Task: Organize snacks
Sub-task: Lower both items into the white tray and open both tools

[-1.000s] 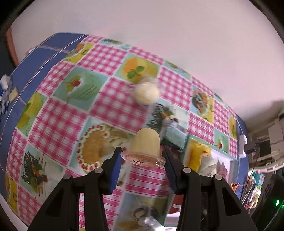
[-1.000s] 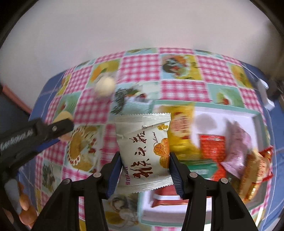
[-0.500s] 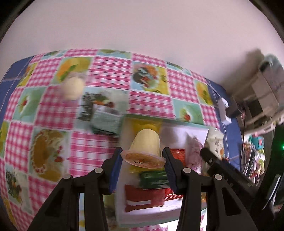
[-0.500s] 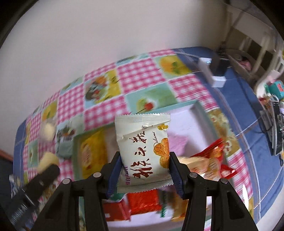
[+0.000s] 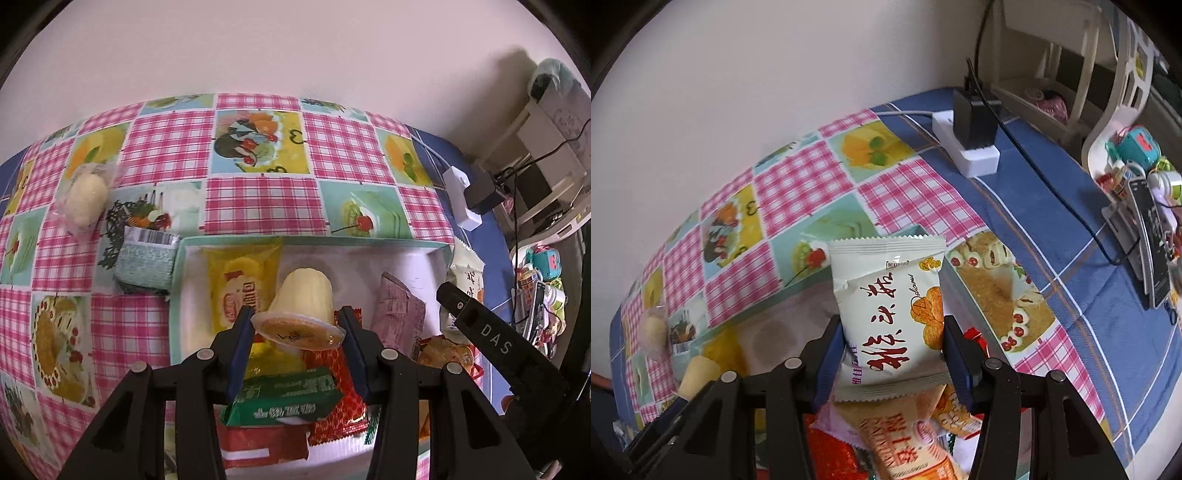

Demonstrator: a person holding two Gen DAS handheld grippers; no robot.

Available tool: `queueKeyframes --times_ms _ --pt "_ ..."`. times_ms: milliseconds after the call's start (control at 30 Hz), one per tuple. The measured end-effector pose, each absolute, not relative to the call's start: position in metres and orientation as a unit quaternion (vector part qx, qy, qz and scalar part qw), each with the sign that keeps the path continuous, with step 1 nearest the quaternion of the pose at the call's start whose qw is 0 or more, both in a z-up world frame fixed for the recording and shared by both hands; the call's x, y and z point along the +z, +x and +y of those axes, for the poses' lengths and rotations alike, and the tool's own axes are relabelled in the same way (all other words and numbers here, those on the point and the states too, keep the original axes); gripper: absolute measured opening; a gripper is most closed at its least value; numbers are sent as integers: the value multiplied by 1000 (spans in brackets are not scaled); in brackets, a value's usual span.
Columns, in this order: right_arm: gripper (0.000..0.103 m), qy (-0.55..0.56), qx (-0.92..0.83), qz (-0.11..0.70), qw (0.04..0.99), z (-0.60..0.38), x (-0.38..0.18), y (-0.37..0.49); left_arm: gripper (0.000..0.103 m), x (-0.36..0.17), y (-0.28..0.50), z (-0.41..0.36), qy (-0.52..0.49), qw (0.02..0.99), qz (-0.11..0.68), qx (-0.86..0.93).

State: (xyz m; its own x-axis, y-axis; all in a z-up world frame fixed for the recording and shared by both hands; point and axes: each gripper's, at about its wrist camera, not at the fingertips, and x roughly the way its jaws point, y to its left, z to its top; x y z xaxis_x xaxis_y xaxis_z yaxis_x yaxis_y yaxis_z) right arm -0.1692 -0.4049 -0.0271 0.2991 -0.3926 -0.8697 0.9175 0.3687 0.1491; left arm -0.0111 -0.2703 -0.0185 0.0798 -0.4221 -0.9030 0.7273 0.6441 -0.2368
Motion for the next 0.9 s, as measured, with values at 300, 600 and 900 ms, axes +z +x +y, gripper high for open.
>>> queueKeyframes --times_ms 300,600,900 --pt "55 335 -444 393 732 -406 -31 -163 48 -22 -12 -277 140 716 551 -406" --pt "58 336 -440 400 731 -407 -31 -163 54 -9 -7 -268 114 714 556 -409" --pt "65 339 -425 417 729 -398 -30 -162 58 1 6 -249 102 735 560 -368"
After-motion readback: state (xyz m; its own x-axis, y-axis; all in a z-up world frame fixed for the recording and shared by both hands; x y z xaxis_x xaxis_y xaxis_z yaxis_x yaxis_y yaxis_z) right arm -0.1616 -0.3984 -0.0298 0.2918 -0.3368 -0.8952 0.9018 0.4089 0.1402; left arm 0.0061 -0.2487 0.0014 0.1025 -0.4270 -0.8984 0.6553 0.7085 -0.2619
